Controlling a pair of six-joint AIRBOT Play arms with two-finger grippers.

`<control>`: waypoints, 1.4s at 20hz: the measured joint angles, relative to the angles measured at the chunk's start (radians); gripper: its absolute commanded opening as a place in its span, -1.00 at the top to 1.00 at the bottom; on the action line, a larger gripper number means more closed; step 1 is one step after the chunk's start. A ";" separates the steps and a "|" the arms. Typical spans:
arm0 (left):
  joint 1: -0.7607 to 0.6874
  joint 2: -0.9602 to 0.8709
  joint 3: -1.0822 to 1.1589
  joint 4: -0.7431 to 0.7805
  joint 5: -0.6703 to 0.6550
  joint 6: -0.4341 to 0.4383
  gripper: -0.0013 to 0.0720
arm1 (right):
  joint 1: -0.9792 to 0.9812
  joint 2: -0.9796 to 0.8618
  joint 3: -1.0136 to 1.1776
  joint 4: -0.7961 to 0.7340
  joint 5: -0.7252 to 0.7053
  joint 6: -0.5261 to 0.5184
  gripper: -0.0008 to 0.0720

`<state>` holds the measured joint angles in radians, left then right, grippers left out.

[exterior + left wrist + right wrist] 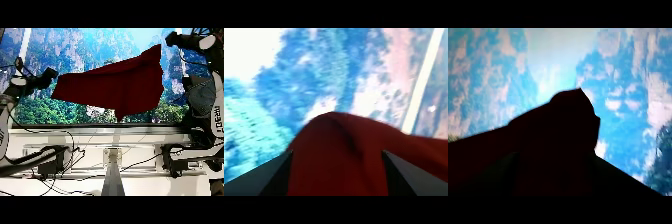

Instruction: Fold the clothes and pants, and hang the long-sleeved shirts on hangers.

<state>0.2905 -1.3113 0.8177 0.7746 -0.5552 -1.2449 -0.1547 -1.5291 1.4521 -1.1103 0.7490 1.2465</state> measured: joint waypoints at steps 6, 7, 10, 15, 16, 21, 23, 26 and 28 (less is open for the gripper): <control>0.191 -0.027 0.018 0.204 -0.375 0.113 -0.71 | -0.180 0.002 0.000 -0.066 0.340 -0.022 -0.24; 0.206 -0.039 0.018 0.220 -0.414 0.135 -0.71 | -0.203 0.002 0.000 -0.069 0.377 -0.026 -0.25; 0.225 -0.080 0.020 0.222 -0.449 0.200 -0.71 | -0.248 0.002 -0.001 -0.075 0.439 -0.045 -0.08; 0.210 -0.143 0.022 0.115 -0.422 0.338 -0.61 | -0.297 0.002 -0.012 -0.087 0.522 -0.085 -0.06; 0.203 -0.151 0.022 0.109 -0.407 0.361 -0.38 | -0.306 0.002 -0.023 -0.089 0.549 -0.093 -0.06; 0.164 -0.168 0.021 0.108 -0.382 0.405 -0.10 | -0.343 0.002 -0.177 -0.042 0.672 -0.137 -0.06; 0.149 -0.171 0.021 0.132 -0.388 0.409 0.34 | -0.349 0.002 -0.286 0.026 0.694 -0.163 -0.06; 0.130 -0.173 0.020 0.166 -0.403 0.410 0.85 | -0.352 0.002 -0.447 0.161 0.701 -0.208 -0.06; 0.122 -0.173 0.019 0.175 -0.407 0.412 0.85 | -0.352 0.002 -0.538 0.227 0.660 -0.233 -0.06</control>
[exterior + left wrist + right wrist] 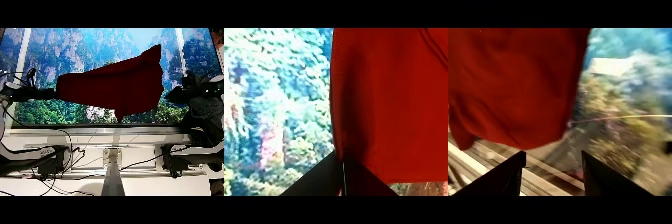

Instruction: Fold the clothes and pants, and hang the long-sleeved shirts on hangers.

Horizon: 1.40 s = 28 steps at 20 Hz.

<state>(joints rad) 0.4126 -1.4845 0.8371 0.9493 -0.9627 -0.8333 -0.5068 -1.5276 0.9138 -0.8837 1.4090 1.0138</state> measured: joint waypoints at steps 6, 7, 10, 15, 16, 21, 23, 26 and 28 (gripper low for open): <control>-0.012 0.000 0.000 0.006 0.000 0.003 0.85 | 0.092 0.001 -0.165 0.070 -0.133 -0.030 -0.06; -0.013 0.000 0.000 0.007 0.000 0.003 0.85 | 0.118 0.002 -0.180 0.075 -0.150 -0.035 -0.06; -0.014 0.000 0.000 0.008 0.000 0.003 0.85 | 0.202 0.003 -0.204 0.105 -0.206 -0.084 0.14; -0.014 0.018 0.011 0.018 -0.007 0.004 0.85 | 0.298 0.060 -0.177 0.119 -0.315 -0.164 0.76; -0.014 0.027 0.021 0.027 -0.014 0.004 0.91 | 0.307 0.089 -0.163 0.130 -0.309 -0.169 0.93; -0.014 0.125 0.119 -0.043 -0.039 0.004 0.92 | 0.327 0.274 -0.032 0.163 -0.285 -0.175 0.93; -0.014 0.193 0.174 -0.113 -0.048 0.004 0.92 | 0.330 0.357 0.054 0.169 -0.285 -0.162 0.93; -0.013 0.318 0.270 -0.213 -0.036 0.004 0.92 | 0.332 0.484 0.214 0.171 -0.297 -0.145 0.93; -0.013 0.424 0.334 -0.258 0.007 0.004 0.92 | 0.332 0.566 0.324 0.171 -0.325 -0.140 0.93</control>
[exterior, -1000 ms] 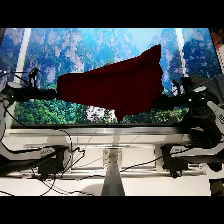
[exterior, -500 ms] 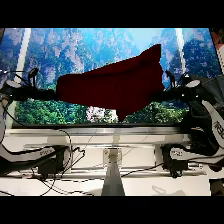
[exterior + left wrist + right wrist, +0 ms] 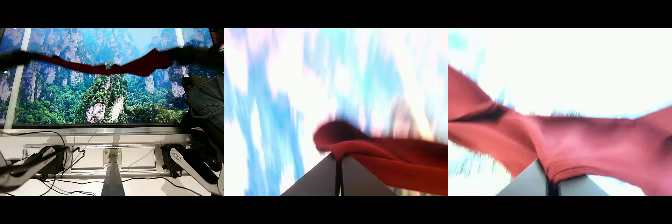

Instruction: Fold the clothes and pants, and hang the long-sleeved shirts on hangers.

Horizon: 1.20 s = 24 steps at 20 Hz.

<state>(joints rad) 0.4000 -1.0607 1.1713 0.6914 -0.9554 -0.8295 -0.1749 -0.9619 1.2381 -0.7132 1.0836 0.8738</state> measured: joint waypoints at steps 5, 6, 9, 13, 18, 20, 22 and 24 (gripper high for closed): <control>0.010 0.317 0.076 -0.044 0.309 0.000 0.92 | 0.000 0.183 0.243 -0.001 -0.103 0.006 0.93; 0.011 0.373 0.080 -0.045 0.370 0.000 0.92 | 0.000 0.212 0.274 -0.002 -0.116 0.006 0.93; 0.013 0.516 0.089 -0.042 0.496 0.000 0.92 | 0.000 0.296 0.342 -0.003 -0.141 0.008 0.93; 0.014 0.617 0.093 -0.039 0.564 0.000 0.92 | 0.000 0.373 0.376 -0.003 -0.161 0.008 0.93; 0.014 0.626 0.093 -0.035 0.589 0.000 0.92 | 0.000 0.399 0.385 -0.006 -0.210 0.008 0.93; 0.014 0.601 0.093 -0.035 0.589 -0.025 0.93 | 0.000 0.384 0.386 -0.014 -0.236 0.014 0.93; 0.014 0.545 0.094 -0.030 0.546 -0.087 0.93 | 0.000 0.338 0.378 -0.077 -0.240 0.077 0.93; 0.014 0.456 0.094 0.009 0.414 -0.185 0.93 | 0.000 0.257 0.370 -0.174 -0.194 0.189 0.93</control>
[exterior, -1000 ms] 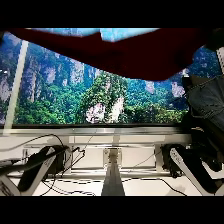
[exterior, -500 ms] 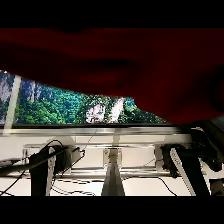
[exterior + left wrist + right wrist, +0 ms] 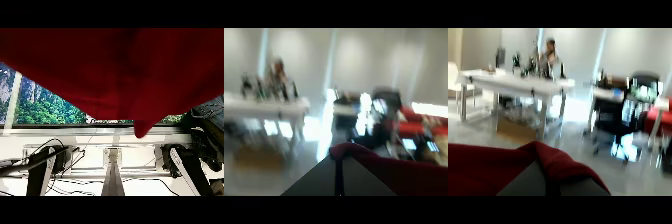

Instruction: Fold the clothes and pants, and hang the long-sleeved shirts on hangers.

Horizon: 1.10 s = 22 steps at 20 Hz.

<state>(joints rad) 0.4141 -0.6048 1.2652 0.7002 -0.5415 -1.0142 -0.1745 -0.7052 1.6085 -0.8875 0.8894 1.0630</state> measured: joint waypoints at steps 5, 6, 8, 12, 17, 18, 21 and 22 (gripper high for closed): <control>-0.001 -0.210 -0.001 0.123 -0.429 -0.193 0.93 | 0.000 -0.204 -0.008 -0.124 0.287 0.181 0.93; -0.001 -0.228 0.000 0.136 -0.470 -0.209 0.93 | 0.000 -0.220 -0.008 -0.135 0.322 0.195 0.93; -0.001 -0.235 0.001 0.148 -0.491 -0.224 0.92 | 0.000 -0.221 -0.008 -0.140 0.346 0.213 0.93; -0.001 -0.158 0.001 0.164 -0.397 -0.243 0.92 | 0.000 -0.132 -0.008 -0.148 0.346 0.229 0.93; -0.001 0.024 0.002 0.240 -0.143 -0.247 0.92 | 0.000 0.053 -0.008 -0.128 0.277 0.235 0.93; -0.001 0.056 0.002 0.271 -0.110 -0.248 0.92 | 0.000 0.083 -0.008 -0.118 0.264 0.235 0.93; 0.000 0.130 0.003 0.353 -0.058 -0.251 0.92 | 0.000 0.141 -0.009 -0.091 0.198 0.236 0.93; 0.000 0.140 0.002 0.370 -0.051 -0.252 0.92 | 0.000 0.145 -0.009 -0.085 0.174 0.237 0.93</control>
<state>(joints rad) 0.4141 -0.4648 1.2675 1.0702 -0.5926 -1.2659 -0.1745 -0.5602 1.5997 -0.9730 1.0634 1.2995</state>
